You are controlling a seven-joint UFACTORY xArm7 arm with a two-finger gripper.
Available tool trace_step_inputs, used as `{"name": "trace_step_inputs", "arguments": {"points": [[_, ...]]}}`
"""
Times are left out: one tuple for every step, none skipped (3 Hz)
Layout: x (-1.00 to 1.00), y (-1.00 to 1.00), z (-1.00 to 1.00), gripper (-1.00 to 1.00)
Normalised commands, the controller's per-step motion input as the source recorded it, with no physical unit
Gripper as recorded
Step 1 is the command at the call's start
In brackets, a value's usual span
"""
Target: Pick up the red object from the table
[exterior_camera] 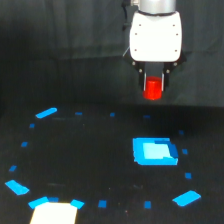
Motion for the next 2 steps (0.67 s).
{"name": "trace_step_inputs", "arguments": {"points": [[-0.42, 0.06, -0.13, -1.00], [-0.16, 0.00, 0.56, -1.00]]}}
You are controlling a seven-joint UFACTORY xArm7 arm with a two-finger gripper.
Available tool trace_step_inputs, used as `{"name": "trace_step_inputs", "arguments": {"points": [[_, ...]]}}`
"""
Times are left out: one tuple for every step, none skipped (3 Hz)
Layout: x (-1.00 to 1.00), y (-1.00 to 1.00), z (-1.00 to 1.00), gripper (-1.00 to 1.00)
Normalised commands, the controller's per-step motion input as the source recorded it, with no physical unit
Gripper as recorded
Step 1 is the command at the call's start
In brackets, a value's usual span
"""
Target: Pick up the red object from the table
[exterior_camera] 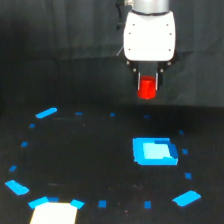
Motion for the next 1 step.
{"name": "trace_step_inputs", "arguments": {"points": [[0.07, -0.02, 0.27, -1.00]]}}
